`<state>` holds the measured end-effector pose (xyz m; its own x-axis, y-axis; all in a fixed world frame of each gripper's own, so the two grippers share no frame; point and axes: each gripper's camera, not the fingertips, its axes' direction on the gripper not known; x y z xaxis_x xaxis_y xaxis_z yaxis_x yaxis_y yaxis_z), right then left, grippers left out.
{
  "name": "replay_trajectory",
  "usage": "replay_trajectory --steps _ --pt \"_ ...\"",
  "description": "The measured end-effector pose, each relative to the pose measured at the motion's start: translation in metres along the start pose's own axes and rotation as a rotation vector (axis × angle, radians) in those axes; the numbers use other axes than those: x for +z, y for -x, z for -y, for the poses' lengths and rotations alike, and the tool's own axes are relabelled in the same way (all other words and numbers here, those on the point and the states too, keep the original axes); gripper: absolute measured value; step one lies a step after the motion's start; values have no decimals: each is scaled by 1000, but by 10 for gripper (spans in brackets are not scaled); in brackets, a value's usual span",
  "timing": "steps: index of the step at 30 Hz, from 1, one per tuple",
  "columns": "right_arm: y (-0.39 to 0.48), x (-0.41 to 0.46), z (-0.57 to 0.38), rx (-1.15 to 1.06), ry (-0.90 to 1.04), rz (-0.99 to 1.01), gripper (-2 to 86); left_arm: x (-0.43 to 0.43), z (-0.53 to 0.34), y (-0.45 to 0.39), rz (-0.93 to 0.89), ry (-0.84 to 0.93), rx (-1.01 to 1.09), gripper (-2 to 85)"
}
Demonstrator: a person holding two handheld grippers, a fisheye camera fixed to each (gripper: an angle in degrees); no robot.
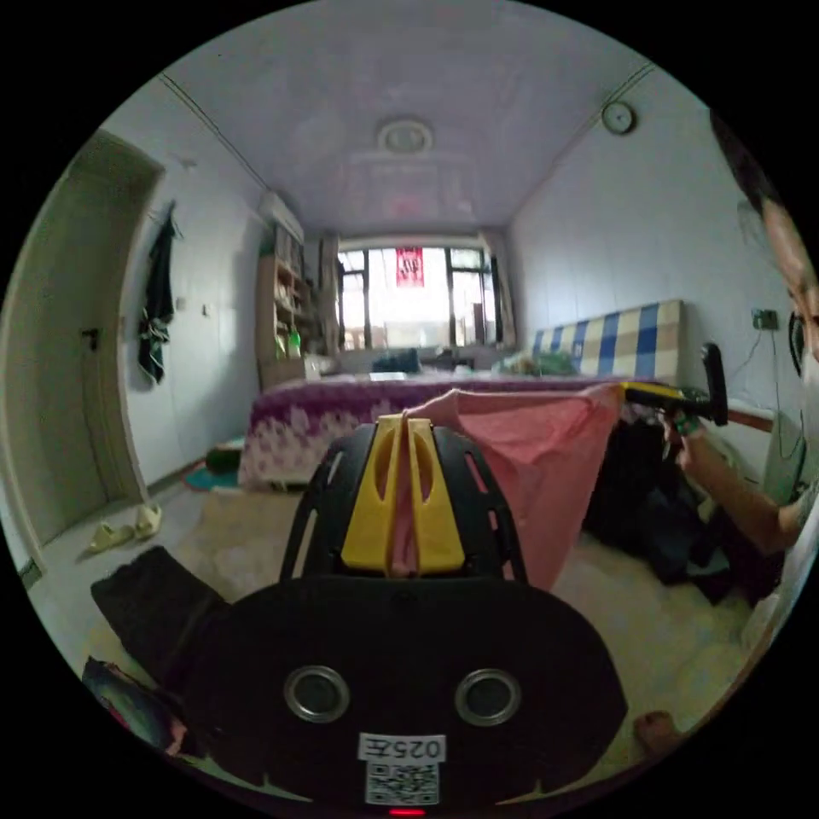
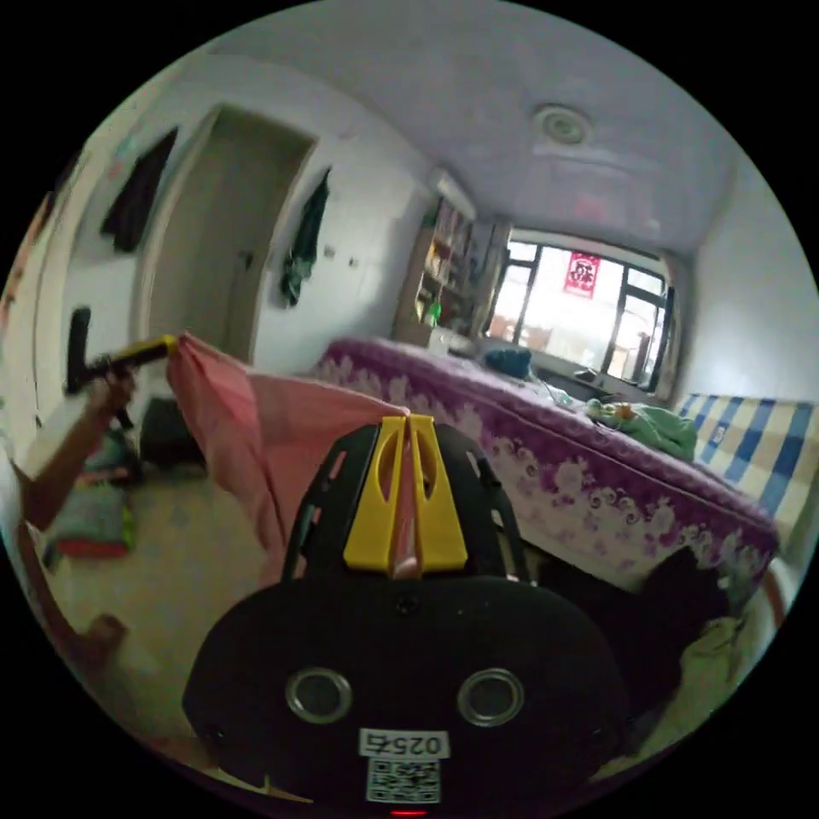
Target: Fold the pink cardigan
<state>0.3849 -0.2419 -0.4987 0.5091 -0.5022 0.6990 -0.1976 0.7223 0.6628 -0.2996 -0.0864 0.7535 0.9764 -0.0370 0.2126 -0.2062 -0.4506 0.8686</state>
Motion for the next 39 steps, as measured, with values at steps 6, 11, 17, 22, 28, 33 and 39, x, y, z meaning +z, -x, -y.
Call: replay_trajectory --steps 6,11,17,22,28,33,39 --pt "20 -87 35 102 -208 65 -10 -105 41 -41 195 -231 96 -14" --pt "49 -163 74 -40 -292 92 -10 -175 77 -51 253 -324 106 -14" --pt "61 -233 107 -204 -219 127 -10 -253 114 -50 172 -328 161 -15" --pt "27 -222 111 -166 -20 254 -10 -235 112 -53 86 -186 214 -16" --pt "-47 -88 50 1 311 348 -10 -59 56 -35 -158 141 173 -13" --pt "-129 118 -82 269 565 460 -9 210 -87 5 -582 453 -79 28" --pt "-185 314 -238 491 839 328 2 451 -269 2 -425 951 -324 24"
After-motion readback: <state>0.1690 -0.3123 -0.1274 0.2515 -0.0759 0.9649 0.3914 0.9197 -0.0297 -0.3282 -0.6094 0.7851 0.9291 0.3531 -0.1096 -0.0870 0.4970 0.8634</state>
